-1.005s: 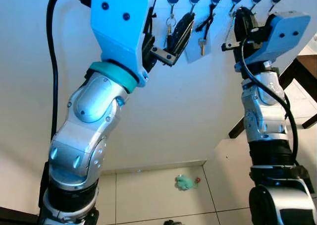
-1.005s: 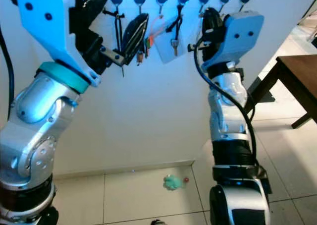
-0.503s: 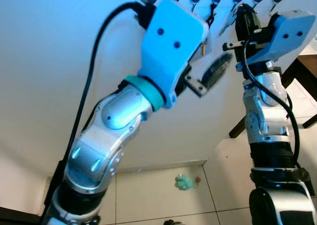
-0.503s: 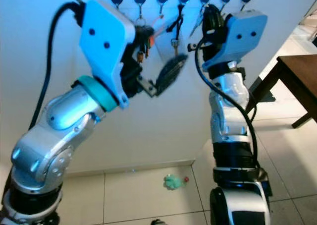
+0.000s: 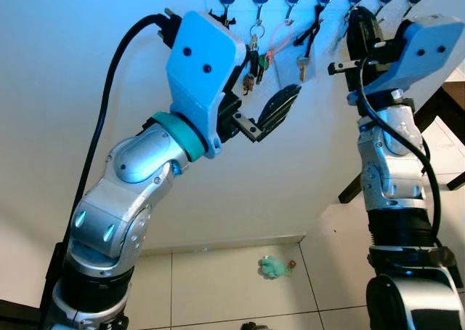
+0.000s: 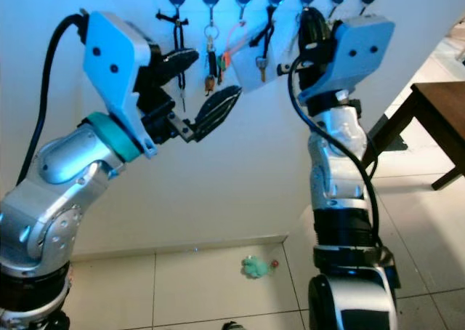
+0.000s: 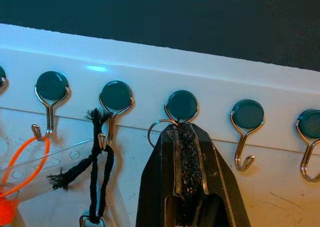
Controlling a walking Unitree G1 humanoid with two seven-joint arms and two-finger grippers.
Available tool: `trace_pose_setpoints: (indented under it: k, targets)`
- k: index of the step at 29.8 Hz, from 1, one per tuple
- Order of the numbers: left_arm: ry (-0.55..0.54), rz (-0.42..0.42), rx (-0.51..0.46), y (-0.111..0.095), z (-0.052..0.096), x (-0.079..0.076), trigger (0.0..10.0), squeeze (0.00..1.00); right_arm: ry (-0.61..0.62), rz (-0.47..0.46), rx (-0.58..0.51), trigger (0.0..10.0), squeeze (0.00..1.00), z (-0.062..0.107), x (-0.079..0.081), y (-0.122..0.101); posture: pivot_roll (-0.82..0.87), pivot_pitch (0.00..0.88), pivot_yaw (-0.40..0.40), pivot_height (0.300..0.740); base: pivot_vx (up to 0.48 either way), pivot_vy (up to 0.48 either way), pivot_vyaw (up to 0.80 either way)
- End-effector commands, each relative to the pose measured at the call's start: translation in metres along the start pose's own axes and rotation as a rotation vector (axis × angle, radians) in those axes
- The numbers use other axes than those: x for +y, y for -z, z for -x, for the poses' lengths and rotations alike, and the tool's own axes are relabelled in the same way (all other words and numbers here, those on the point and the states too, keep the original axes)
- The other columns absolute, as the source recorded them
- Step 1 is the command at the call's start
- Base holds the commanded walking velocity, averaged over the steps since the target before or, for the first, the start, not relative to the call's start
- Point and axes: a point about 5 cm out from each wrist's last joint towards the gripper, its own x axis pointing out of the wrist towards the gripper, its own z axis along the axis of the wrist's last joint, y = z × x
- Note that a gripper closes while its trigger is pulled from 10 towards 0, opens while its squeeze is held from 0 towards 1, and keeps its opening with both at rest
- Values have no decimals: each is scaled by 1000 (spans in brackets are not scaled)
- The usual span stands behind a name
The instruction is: Hang keys on a hook
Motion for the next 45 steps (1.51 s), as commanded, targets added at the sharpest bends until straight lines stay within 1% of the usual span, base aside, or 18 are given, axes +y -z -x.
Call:
trace_pose_setpoints:
  k: [1, 8, 11, 17, 22, 28, 30, 31, 32, 33, 35, 38, 41, 45]
  targets:
    - [11, -6, -21, -2, 0, 0, 10000, 0, 20, 6, 18, 10000, 0, 4, -4, 3, -109, 123, 45, 740, 0, 0, 0]
    - [17, -4, -30, -3, -1, 1, 10000, 0, 37, -2, 65, 10000, 0, 5, -9, 10, -109, 120, 44, 740, 0, 0, 0]
    - [16, -5, -31, -3, -1, 1, 10000, 0, 41, -11, 109, 10000, 0, 6, -11, 17, -109, 120, 44, 740, 0, 0, 0]
    - [12, -8, -31, -3, 0, 2, 10000, 0, 30, -33, 145, 10000, 0, 9, -7, 23, -103, 118, 44, 740, 0, 0, 0]
    - [11, -8, -32, -2, 0, 2, 10000, 0, 48, -67, 174, 10000, 0, 12, -8, 28, -103, 118, 44, 740, 0, 0, 0]
    - [10, -6, -33, -2, -1, 3, 10000, 0, 84, -92, 182, 10000, 0, 16, -13, 30, -104, 124, 46, 740, 0, 0, 0]
    - [8, -5, -33, -2, -1, 3, 10000, 0, 104, -102, 144, 10000, 0, 15, -15, 25, -102, 128, 48, 740, 0, 0, 0]
    - [8, -5, -33, -2, -1, 3, 10000, 0, 104, -102, 144, 10000, 0, 15, -15, 25, -102, 128, 48, 740, 0, 0, 0]
    - [8, -4, -33, -2, -1, 3, 10000, 0, 108, -96, 110, 10000, 0, 14, -16, 20, -102, 128, 48, 740, 0, 0, 0]
    - [7, -4, -32, -2, -1, 3, 10000, 0, 94, -53, 75, 10000, 0, 12, -15, 14, -103, 132, 50, 740, 0, 0, 0]
    - [8, -3, -31, -2, -1, 3, 10000, 0, 86, -2, 38, 10000, 0, 10, -15, 7, -103, 132, 49, 740, 0, 0, 0]
    - [8, -3, -30, -2, -1, 3, 10000, 0, 97, 6, 29, 10000, 0, 9, -15, 5, -103, 132, 49, 740, 0, 0, 0]
    - [8, -2, -32, -1, -1, 3, 10000, 0, 60, 70, 0, 10000, 0, 6, -13, 0, -104, 133, 49, 740, 0, 0, 0]
    - [8, 0, -32, -1, -1, 3, 10000, 0, 61, 75, -3, 10000, 0, 5, -13, -1, -104, 133, 49, 740, 0, 0, 0]
